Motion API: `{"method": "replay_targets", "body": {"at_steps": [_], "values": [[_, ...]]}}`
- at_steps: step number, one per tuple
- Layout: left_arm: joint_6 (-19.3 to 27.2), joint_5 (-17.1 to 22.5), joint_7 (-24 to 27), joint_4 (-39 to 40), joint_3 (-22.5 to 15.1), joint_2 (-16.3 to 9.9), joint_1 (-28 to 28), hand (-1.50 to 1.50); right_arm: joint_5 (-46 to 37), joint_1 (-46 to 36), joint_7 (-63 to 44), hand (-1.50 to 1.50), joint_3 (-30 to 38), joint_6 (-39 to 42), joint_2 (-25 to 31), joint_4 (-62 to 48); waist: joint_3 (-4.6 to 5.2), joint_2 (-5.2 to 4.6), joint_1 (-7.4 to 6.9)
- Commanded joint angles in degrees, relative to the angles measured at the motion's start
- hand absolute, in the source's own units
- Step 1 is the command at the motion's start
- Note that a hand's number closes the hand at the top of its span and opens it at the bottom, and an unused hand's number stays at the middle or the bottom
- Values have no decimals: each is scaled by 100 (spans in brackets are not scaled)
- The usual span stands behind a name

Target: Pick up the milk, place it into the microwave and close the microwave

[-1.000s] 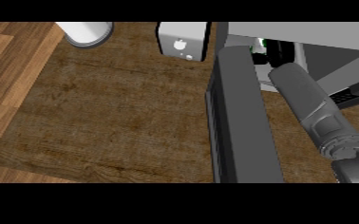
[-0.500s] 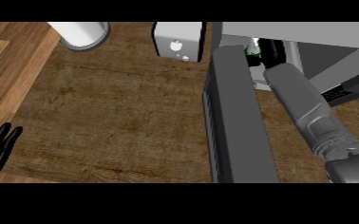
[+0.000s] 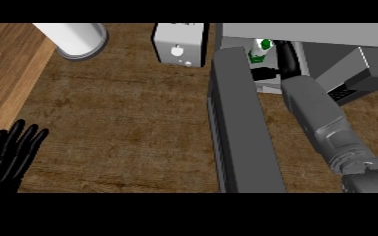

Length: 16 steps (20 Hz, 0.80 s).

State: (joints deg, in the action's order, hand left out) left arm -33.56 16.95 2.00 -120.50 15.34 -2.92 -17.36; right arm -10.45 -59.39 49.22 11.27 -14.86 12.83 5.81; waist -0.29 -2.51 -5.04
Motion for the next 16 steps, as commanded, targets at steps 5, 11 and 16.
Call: {"method": "replay_targets", "body": {"at_steps": [5,11,16], "values": [[134,-262,-378,76,-654,203,348,150,382,271,179,-150,338,1187,-242,-51,9,97,205],[594,-441,-885,6,-1243,290,718,150,503,965,571,-150,401,2407,14,-7,13,165,384],[724,-819,-487,-211,-2058,292,-117,150,399,1739,980,-150,241,2559,50,218,22,221,402]]}}
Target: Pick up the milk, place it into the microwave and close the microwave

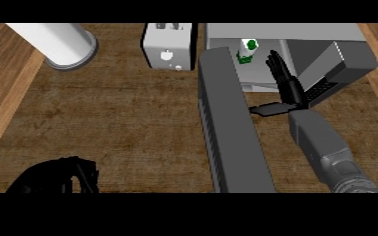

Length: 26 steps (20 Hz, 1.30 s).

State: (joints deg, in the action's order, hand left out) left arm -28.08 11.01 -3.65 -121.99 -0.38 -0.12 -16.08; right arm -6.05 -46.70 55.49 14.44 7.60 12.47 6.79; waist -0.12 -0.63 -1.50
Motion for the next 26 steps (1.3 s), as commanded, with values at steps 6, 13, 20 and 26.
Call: {"method": "replay_targets", "body": {"at_steps": [6,13,20,26], "values": [[406,-754,134,548,-927,12,483,150,-1,989,219,-150,-228,440,72,821,13,74,176],[928,-1152,30,1127,-1544,12,1216,150,231,2180,174,-150,-306,764,271,1780,17,94,245],[1682,-1664,521,2794,-2443,12,2491,150,349,3100,292,-150,-486,1133,484,2556,16,71,301],[2312,-1895,820,4239,-3179,12,3113,150,455,3665,200,-150,-732,1158,555,3549,20,68,341]]}}
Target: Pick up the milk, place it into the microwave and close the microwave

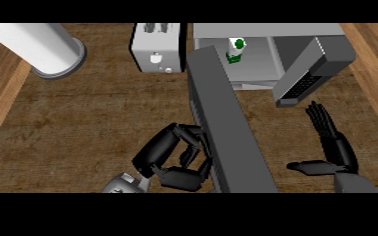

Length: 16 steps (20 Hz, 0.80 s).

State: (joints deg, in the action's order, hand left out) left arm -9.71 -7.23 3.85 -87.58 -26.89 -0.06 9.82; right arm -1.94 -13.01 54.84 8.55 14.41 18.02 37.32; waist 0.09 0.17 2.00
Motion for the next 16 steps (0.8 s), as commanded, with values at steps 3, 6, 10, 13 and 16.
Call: {"method": "replay_targets", "body": {"at_steps": [3,6,10,13,16], "values": [[990,106,563,1780,-652,6,862,150,195,492,233,-150,-123,703,424,1038,5,-24,101],[1544,206,941,2414,-940,6,1218,150,430,636,132,-150,-265,1090,418,1315,7,-42,183],[2309,651,1743,2888,-1236,5,1202,150,818,798,-109,-150,-343,1333,568,2027,25,-53,364],[2657,1051,2044,3232,-1434,6,1454,150,1068,915,-309,-150,-460,1428,572,2489,24,-61,397],[2819,1510,2042,3515,-1731,5,1749,150,1401,892,-552,-150,-449,1625,756,2846,21,-87,478]]}}
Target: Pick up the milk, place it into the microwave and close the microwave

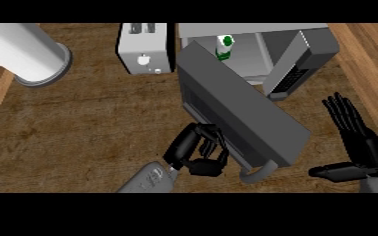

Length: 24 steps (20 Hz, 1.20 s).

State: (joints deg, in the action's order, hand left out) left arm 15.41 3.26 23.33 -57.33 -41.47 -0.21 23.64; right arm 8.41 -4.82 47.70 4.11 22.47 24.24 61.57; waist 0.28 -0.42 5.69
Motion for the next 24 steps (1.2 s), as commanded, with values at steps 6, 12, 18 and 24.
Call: {"method": "replay_targets", "body": {"at_steps": [6,12,18,24], "values": [[687,1278,-37,506,-910,20,768,150,738,277,-448,-150,-204,838,313,1339,9,-30,341],[1004,2097,310,422,-860,19,1107,150,1078,-29,-1018,-150,-298,931,544,1649,23,-135,586],[1885,2677,572,429,-605,19,1436,150,1225,-135,-1285,-150,-350,996,781,2011,20,-159,696],[2436,3225,414,635,-488,21,1975,-150,1482,-393,-1534,-150,-142,916,977,2107,4,-225,917]]}}
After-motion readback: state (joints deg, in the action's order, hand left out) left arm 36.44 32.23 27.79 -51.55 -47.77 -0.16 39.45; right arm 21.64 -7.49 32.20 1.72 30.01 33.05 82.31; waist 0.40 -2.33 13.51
